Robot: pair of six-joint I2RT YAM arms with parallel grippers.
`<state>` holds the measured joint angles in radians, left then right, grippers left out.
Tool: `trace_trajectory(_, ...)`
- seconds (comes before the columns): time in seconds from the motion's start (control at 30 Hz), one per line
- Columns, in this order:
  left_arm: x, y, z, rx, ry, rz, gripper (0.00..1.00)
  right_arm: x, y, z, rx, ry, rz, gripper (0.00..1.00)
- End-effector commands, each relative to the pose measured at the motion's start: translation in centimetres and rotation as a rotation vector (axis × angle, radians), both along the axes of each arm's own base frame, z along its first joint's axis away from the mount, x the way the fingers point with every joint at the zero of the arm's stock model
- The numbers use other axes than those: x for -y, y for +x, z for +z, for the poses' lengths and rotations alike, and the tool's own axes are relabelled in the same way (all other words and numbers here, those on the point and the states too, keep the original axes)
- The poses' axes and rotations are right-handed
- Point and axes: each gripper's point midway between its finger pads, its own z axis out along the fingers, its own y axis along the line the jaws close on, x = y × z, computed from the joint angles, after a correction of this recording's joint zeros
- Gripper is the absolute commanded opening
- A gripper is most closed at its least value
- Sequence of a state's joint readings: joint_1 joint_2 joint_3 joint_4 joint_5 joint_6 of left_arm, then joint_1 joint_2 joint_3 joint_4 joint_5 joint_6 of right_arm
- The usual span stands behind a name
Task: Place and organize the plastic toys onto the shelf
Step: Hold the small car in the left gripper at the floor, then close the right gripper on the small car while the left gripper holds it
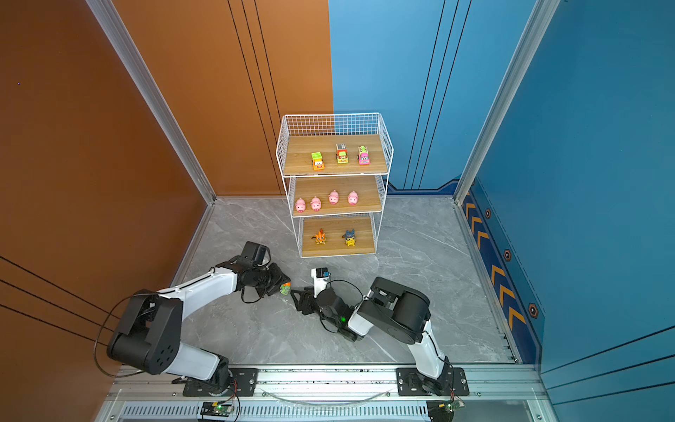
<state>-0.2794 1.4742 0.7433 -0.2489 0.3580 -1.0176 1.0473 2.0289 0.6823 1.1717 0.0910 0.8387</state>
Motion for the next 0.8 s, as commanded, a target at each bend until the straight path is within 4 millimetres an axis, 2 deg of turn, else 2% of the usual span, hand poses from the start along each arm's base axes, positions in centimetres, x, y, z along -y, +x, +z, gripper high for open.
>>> trace_trajectory(0.0,0.8,0.9,1.5,0.052,-0.09,0.031,0.31,-0.7,0.6,1.4,-0.024,0.124,-0.035,0.63)
trace_trajectory(0.07,0.7,0.9,1.5,0.05,-0.094,0.039,0.32,-0.9,0.7,1.7,-0.027,0.142,-0.038,0.62)
trace_trajectory(0.13,0.7,1.0,1.5,0.05,-0.102,0.046,0.31,-1.0,0.7,0.4,-0.038,0.12,-0.044,0.62)
trace_trajectory(0.23,0.9,1.0,1.8,0.056,-0.122,0.051,0.32,-1.3,0.9,0.2,-0.037,0.106,-0.048,0.62)
trace_trajectory(0.77,0.8,0.0,2.3,0.077,-0.147,0.078,0.31,-3.8,2.2,1.0,-0.03,0.11,-0.069,0.55)
